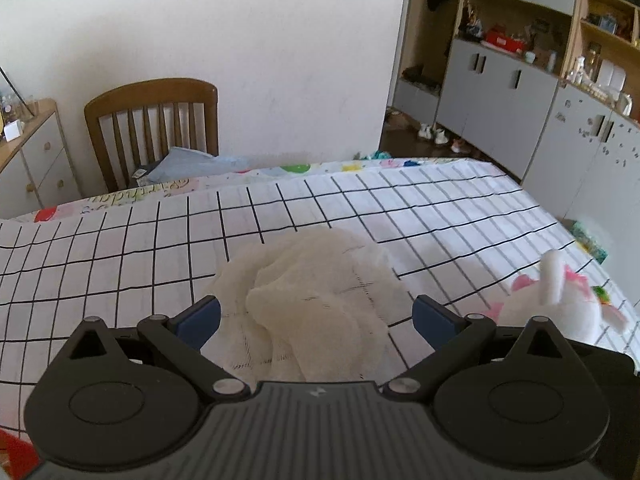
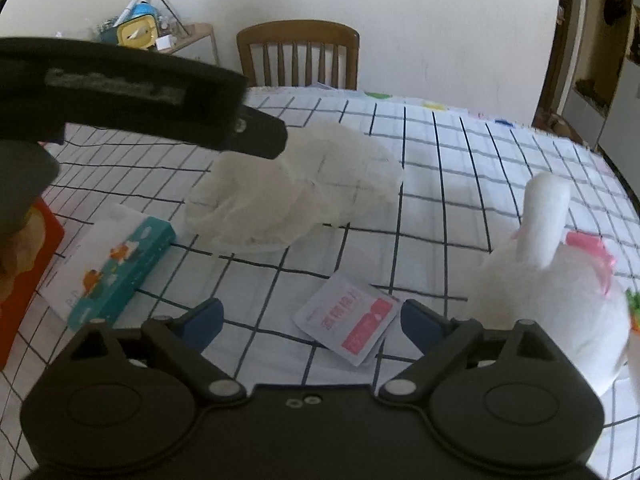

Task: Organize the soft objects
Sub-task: 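Grasp the white gauze with the left tool while the right tool grasps the pink sachet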

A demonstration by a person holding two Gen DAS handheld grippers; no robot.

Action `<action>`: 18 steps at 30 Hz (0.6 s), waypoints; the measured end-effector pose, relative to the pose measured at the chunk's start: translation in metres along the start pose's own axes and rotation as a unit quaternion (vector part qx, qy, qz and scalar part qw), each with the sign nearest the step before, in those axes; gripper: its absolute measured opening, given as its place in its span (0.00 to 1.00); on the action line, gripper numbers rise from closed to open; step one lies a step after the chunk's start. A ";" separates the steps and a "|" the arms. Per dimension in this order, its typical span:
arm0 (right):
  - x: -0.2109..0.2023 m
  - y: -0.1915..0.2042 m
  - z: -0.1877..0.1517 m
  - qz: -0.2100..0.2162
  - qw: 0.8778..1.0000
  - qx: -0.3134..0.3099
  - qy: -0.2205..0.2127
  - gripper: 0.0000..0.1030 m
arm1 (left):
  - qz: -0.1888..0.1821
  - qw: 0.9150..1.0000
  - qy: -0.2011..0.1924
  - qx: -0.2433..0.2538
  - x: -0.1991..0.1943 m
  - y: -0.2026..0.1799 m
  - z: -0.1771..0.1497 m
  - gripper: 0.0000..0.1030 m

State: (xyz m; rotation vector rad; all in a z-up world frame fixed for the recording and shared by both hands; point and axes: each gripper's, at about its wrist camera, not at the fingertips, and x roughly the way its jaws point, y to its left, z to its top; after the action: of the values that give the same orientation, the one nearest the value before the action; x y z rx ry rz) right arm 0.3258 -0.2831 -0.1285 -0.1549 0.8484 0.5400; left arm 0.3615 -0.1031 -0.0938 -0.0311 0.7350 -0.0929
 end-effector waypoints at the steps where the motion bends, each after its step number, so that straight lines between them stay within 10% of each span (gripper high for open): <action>1: 0.002 -0.001 -0.001 -0.005 1.000 0.005 0.000 0.90 | 0.003 1.000 0.003 0.001 0.004 0.000 0.000 1.00; 18: 0.017 0.008 -0.002 -0.052 0.999 0.010 0.002 0.79 | 0.033 0.998 0.044 -0.003 0.067 0.003 -0.002 1.00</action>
State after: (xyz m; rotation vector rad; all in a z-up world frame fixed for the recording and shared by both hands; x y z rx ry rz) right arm 0.3294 -0.2698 -0.1422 -0.1811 0.8452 0.4328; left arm 0.4097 -0.1065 -0.1406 -0.0079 0.8240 -0.0296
